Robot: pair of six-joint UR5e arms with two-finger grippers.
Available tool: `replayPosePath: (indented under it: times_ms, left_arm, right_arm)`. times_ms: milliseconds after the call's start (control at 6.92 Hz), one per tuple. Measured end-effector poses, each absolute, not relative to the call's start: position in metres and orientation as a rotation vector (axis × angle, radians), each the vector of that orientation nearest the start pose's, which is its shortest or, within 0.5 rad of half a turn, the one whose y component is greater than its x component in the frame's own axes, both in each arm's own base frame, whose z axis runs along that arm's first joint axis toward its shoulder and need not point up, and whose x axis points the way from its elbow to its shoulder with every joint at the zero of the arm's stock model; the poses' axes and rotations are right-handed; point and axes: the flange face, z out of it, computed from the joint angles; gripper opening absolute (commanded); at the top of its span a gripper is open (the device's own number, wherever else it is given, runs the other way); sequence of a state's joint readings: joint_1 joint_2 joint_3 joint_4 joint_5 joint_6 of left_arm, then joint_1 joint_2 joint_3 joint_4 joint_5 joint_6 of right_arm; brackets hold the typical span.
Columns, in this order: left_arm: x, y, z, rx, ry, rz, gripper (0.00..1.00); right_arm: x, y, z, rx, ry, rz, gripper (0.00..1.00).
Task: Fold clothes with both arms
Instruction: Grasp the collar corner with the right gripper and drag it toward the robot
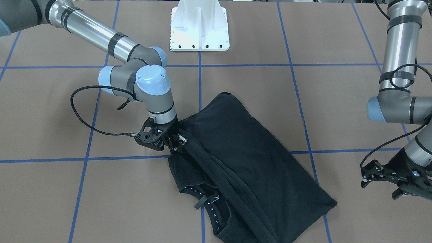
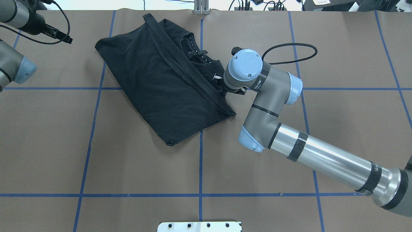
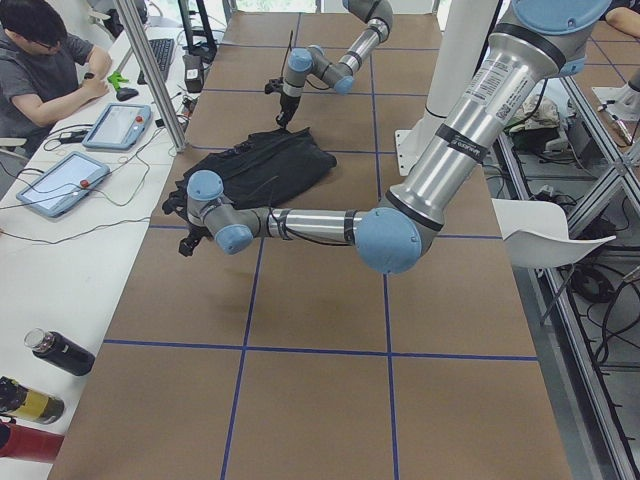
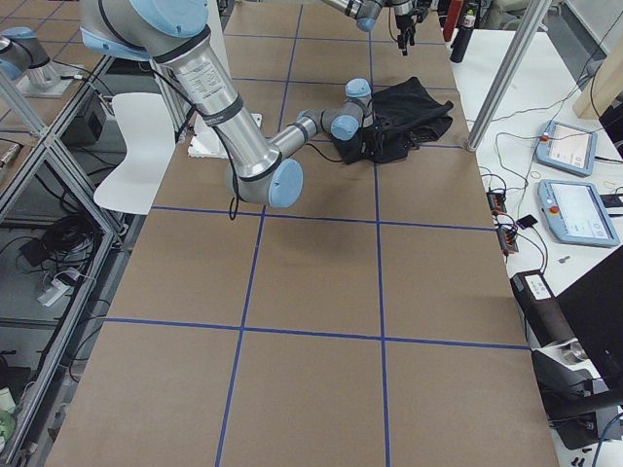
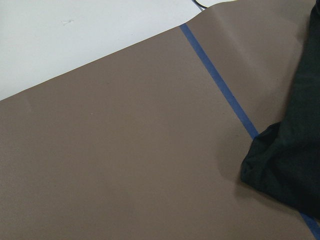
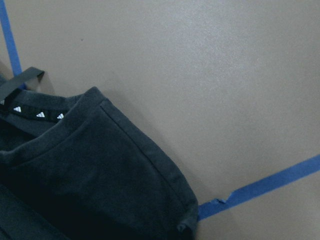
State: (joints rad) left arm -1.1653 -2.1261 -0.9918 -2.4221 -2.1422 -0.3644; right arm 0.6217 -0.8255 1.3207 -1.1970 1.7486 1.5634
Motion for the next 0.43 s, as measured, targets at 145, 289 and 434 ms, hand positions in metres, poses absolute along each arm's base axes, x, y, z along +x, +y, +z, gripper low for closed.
replayPosePath:
  times_ms: [145,289,434]
  left_arm:
    - [0.221,-0.716,0.516,0.542,0.804,0.269,1.00]
    - [0.222,-0.716,0.515,0.542,0.806,0.264,1.00]
    - [0.222,-0.716,0.514,0.541,0.808,0.261,1.00]
  right_arm:
    - [-0.542,-0.537,0.283,0.121,-0.897,0.436,0.00]
    - [-0.517,-0.520,0.291,0.124,-0.914,0.400,0.00]
    - [-0.496,-0.492,0.288,0.121,-0.925,0.375,0.00]
